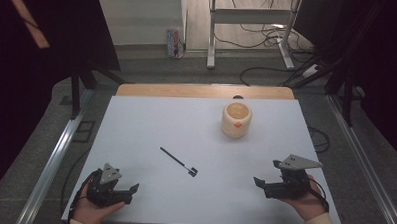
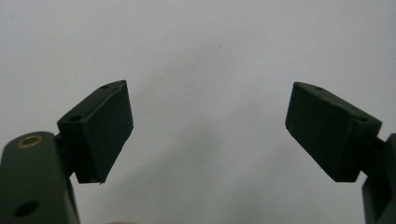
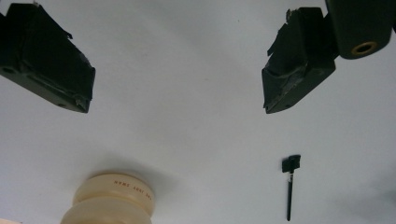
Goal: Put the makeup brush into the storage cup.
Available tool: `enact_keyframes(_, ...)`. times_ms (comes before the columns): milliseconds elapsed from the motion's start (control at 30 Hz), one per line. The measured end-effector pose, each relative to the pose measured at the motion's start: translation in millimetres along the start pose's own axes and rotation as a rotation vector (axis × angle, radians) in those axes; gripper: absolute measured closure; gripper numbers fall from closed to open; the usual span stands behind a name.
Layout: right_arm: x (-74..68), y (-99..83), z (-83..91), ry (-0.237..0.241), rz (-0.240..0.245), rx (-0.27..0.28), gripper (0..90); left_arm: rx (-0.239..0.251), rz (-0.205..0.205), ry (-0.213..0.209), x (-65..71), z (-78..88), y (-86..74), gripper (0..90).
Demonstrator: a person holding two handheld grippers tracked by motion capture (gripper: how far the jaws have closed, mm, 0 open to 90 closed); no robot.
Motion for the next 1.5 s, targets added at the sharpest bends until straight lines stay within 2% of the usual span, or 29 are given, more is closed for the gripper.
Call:
enact_keyframes(333, -3.8, 13.6, -2.7, 0.012, -0.016, 0.003, 10.5, 0.001, -0.001, 0.001, -0.5, 1.0, -0.7, 15.5)
enact_keyframes(533, -7.8, 21.4, -6.9, 0.023, -0.006, 0.001, 10.9, 0.004, -0.001, 0.004, -1.9, 2.7, -0.4, 15.5)
enact_keyframes(833, -6.3, 22.5, -12.4, 0.031, -0.01, -0.003, 11.8, 0.005, 0.007, 0.015, -8.7, 3.1, -2.2, 15.5)
enact_keyframes(1000, -15.8, 31.8, -15.6, 0.055, -0.004, -0.01, 13.8, 0.006, 0.009, 0.018, -9.9, 3.3, -2.9, 15.6)
enact_keyframes(1133, -26.9, 39.5, -23.7, 0.065, 0.02, -0.04, 14.9, -0.011, 0.004, 0.019, -11.8, 2.0, -5.8, 15.6)
enact_keyframes(1500, -44.0, 44.4, -44.3, 0.082, 0.06, -0.092, 15.1, -0.015, 0.003, 0.016, -12.0, 1.4, -7.3, 15.6)
Point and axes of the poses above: each handheld gripper's, and its own axes: z roughly backward along the jaws, y roughly out of its top, x roughly to its right, the point moved 10 cm from there along -z, roughly forward along the jaws, and after that the axes turned 14 degrees about -y, right-handed, at the moved point
